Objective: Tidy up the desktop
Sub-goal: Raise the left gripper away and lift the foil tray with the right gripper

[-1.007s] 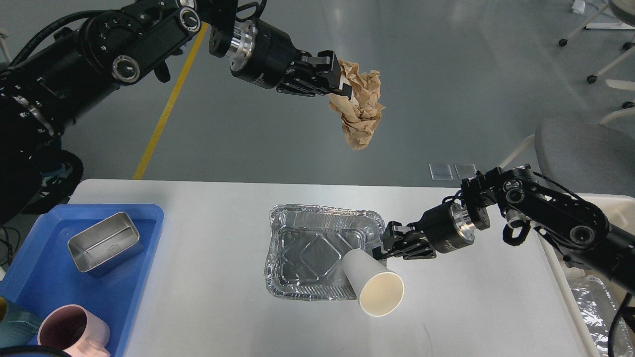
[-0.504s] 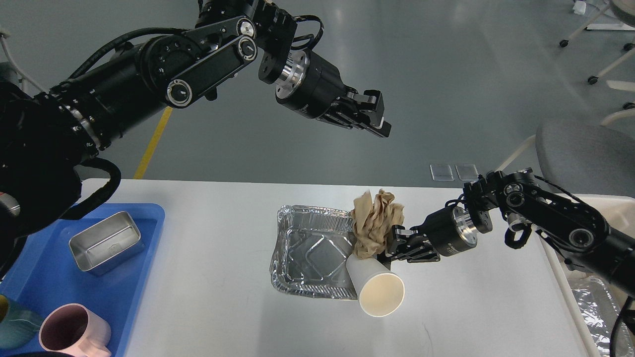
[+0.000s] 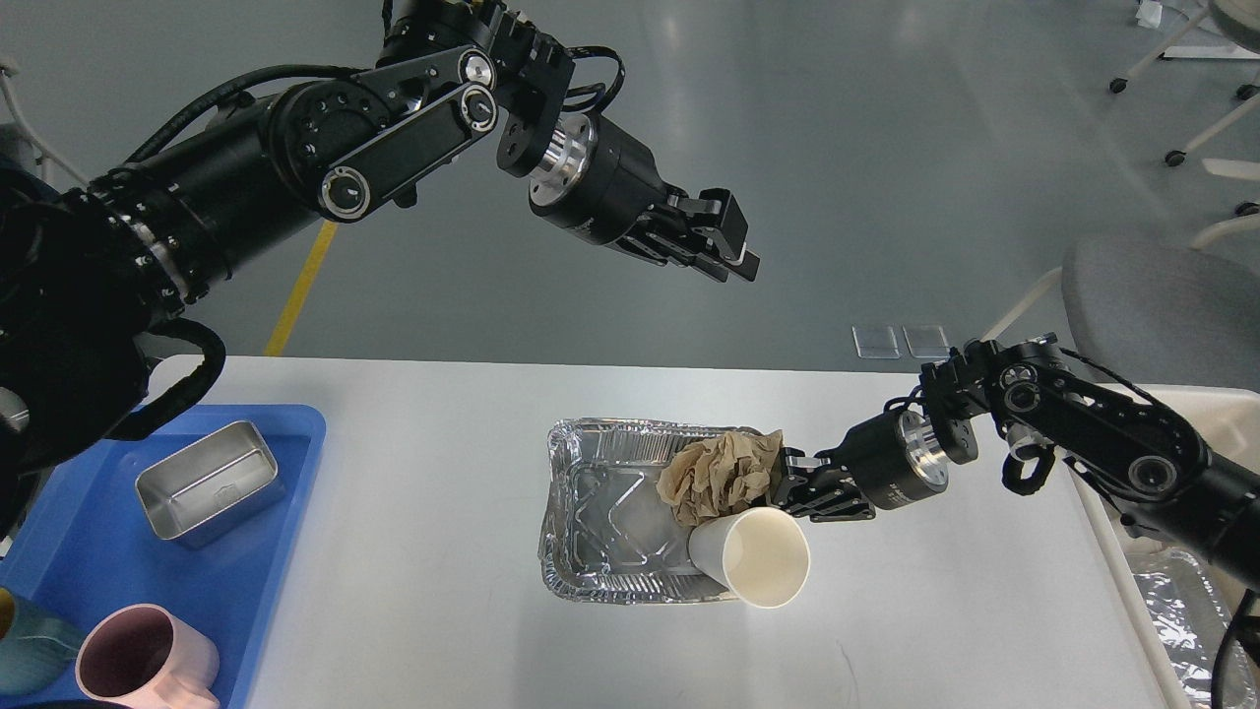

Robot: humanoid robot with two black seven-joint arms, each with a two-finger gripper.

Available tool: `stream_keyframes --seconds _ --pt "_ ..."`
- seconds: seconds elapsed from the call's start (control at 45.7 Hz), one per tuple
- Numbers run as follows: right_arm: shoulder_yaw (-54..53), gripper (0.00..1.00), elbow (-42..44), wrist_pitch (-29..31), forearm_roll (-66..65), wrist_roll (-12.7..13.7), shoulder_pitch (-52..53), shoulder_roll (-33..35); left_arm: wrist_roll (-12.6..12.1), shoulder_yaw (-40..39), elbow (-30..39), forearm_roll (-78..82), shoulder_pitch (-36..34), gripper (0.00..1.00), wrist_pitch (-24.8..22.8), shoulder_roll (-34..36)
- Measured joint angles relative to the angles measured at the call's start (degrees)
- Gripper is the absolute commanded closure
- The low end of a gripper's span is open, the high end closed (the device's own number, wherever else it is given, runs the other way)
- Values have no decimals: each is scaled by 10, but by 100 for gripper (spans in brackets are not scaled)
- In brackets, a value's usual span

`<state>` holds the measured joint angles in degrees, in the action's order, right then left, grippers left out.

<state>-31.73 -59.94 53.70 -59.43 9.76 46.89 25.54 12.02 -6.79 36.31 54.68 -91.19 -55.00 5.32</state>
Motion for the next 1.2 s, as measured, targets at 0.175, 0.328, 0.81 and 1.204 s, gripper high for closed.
stream_keyframes --seconds 0.175,0.328,0.81,1.204 --pt "0 100 0 0 -8 0 -3 0 -2 -3 -22 -49 26 3 58 1" --pt "-1 100 0 0 -9 0 -6 2 1 -6 -36 -92 76 3 167 0" --pt "-7 100 3 -19 -10 -1 -15 7 80 -228 -40 -302 226 3 378 -9" --pt "-44 100 13 -57 -9 -1 -21 24 5 -453 -43 -495 377 3 303 18"
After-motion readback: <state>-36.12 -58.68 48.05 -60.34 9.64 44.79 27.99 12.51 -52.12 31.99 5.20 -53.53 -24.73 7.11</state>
